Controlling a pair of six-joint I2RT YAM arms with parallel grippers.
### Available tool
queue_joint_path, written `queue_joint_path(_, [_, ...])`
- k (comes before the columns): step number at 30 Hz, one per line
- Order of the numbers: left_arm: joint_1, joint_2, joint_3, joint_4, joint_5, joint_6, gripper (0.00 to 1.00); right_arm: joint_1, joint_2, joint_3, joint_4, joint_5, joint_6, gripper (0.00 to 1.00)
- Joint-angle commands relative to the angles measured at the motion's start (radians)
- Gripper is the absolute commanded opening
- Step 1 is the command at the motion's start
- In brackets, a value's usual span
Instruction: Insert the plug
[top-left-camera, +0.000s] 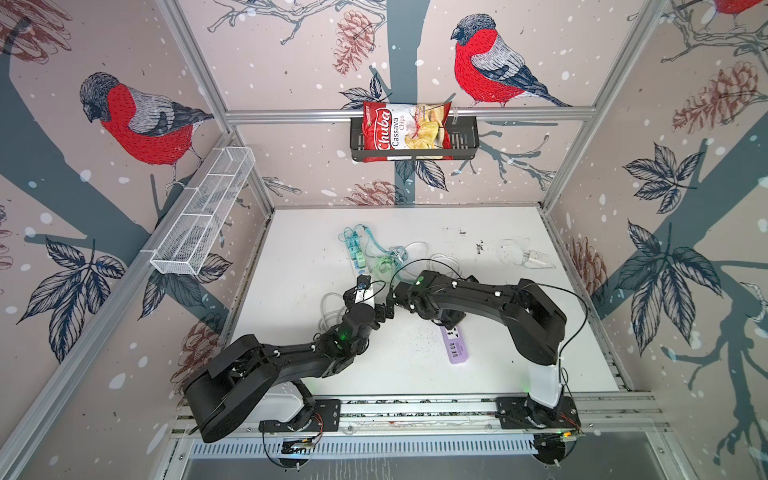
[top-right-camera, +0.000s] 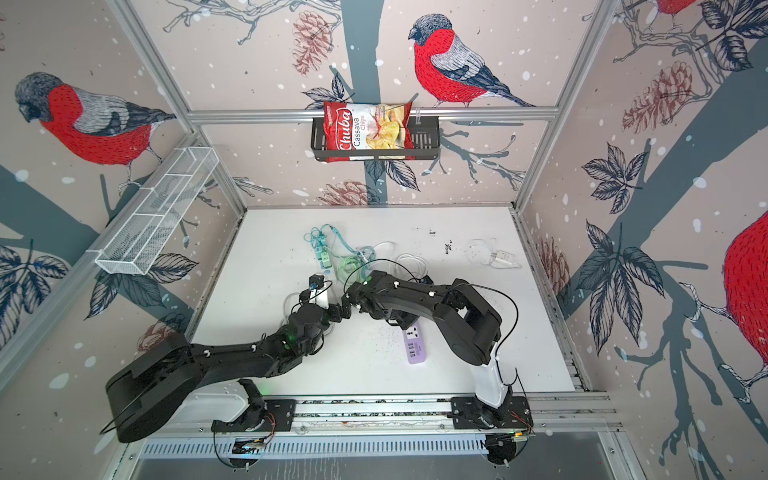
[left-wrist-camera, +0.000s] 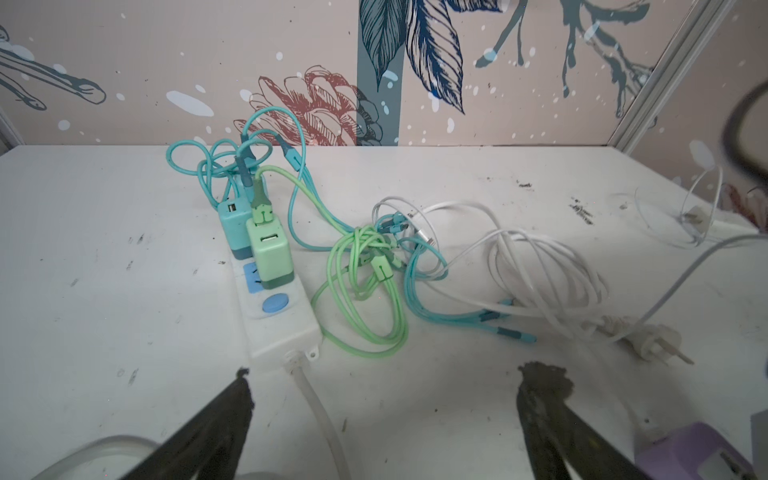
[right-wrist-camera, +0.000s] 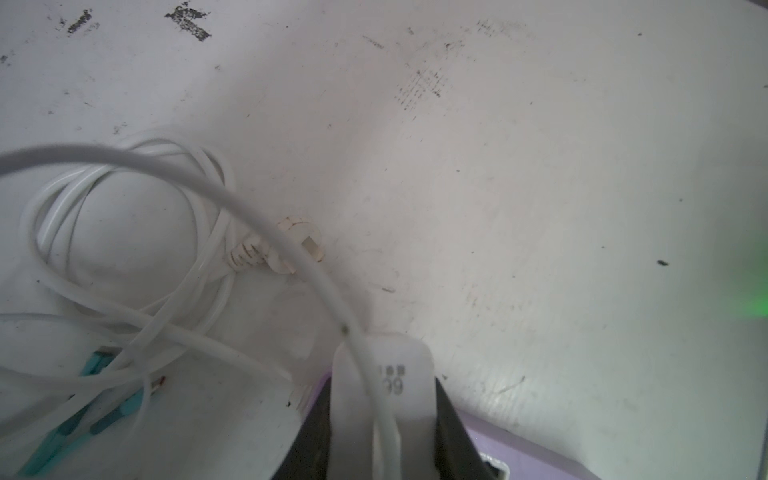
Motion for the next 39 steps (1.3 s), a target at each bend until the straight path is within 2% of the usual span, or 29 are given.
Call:
queue_joint_path(1, [0.003,0.000,0.006,0.052,-0.006,-0.007,0.98,0.002,-0.036,-0.042,-0.050,-0.103,0.252,0.00])
queue_joint_path(7, [0.003,-0.002,0.005,0.056,0.010,-0.010,0.98,0.000,-0.077,-0.109,-0.050,-0.120,0.284,0.00])
queue_joint_path(17, [0.003,-0.019,-0.011,0.037,0.046,-0.049,0.98,-0.008,0.012,0.034,-0.049,-0.034,0.229,0.00])
queue_joint_path(20, [0.002,-0.051,-0.050,0.050,0.124,-0.088,0.92,-0.016,0.009,0.046,-0.049,-0.022,0.222,0.00])
queue_joint_path(24, [0.002,-0.065,-0.115,0.160,0.204,-0.125,0.89,-0.026,-0.007,0.020,-0.028,-0.017,0.213,0.00])
queue_joint_path(30, [-0.001,-0.055,-0.092,0.115,0.406,-0.145,0.80,-0.056,-0.019,-0.013,0.050,-0.010,0.136,0.00])
queue_joint_path(34, [-0.050,0.036,-0.074,0.146,0.489,-0.162,0.75,-0.066,-0.026,0.003,0.052,0.015,0.098,0.00])
queue_joint_path(39, [-0.212,0.129,-0.032,0.173,0.510,-0.147,0.66,-0.088,-0.093,-0.004,0.016,0.067,0.069,0.00])
